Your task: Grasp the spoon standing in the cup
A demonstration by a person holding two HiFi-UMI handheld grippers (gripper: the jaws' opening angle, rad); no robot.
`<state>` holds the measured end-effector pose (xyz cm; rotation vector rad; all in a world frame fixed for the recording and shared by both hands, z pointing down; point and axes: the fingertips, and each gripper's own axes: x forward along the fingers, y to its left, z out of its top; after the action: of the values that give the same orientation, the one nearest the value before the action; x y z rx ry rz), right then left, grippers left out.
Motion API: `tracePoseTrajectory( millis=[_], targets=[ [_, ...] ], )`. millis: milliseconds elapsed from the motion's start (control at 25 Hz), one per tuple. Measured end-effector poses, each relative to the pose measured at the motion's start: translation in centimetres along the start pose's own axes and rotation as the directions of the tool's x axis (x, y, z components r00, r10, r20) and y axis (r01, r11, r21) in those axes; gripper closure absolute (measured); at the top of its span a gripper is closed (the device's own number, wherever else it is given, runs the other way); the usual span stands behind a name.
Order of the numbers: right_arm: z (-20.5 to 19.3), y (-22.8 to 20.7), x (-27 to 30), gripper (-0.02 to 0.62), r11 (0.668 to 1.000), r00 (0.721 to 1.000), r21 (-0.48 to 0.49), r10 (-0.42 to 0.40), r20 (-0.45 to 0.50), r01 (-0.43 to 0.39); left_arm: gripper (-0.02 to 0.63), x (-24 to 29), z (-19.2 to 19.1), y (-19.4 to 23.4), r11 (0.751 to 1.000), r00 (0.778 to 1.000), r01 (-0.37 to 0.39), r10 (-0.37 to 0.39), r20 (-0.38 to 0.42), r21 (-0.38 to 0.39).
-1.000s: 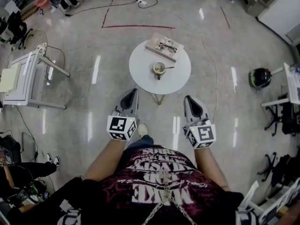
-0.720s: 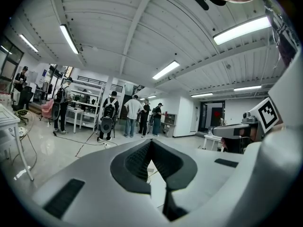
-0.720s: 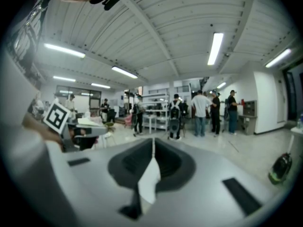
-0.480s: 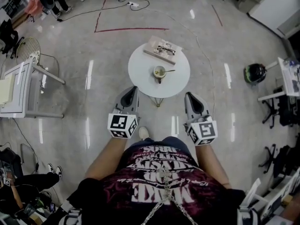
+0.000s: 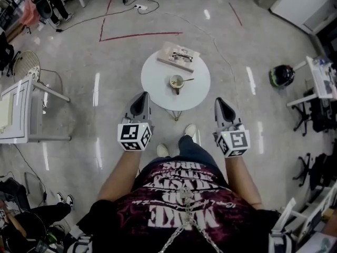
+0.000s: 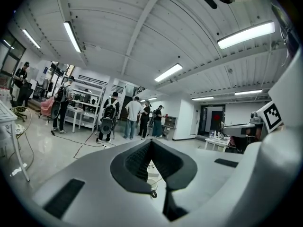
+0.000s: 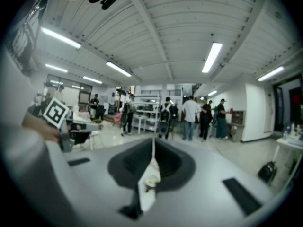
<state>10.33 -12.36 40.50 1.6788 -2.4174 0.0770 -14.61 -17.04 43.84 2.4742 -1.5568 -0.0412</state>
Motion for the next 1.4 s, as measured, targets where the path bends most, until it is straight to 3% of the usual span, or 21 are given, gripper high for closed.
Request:
tracePoseTrajectory(
  millis=[520, 840, 1000, 1400],
  targets=[
    [-1.3, -0.6, 1.8, 0.558, 0.998, 1.0, 0.065, 0.02, -0.009, -0.019, 0.583, 0.9, -0.4, -0.7, 0.999, 0.999, 0.044, -0.044, 0.003, 0.02],
    [-2.9, -0.3, 2.9, 0.558, 0.996, 0.998, 0.077, 0.045, -0.039, -0.042, 0.581, 0.8, -2.6, 0.2, 1.0, 0.998, 0.015, -0.014, -0.061, 0.021],
    [-3.3, -0.3, 3.8, 0.558, 0.996, 0.997, 0.074, 0.059, -0.043, -0.056, 0.583, 1.4, -3.7, 1.0, 1.0, 0.996, 0.0, -0.002, -0.085, -0.025],
    [-4.0, -2.1, 5.7, 0.558, 0.994, 0.997, 0.097, 0.061, -0.053, -0.056, 0.583, 3.4, -3.7, 1.9, 0.999, 0.995, -0.028, 0.025, -0.099, -0.028]
  ],
)
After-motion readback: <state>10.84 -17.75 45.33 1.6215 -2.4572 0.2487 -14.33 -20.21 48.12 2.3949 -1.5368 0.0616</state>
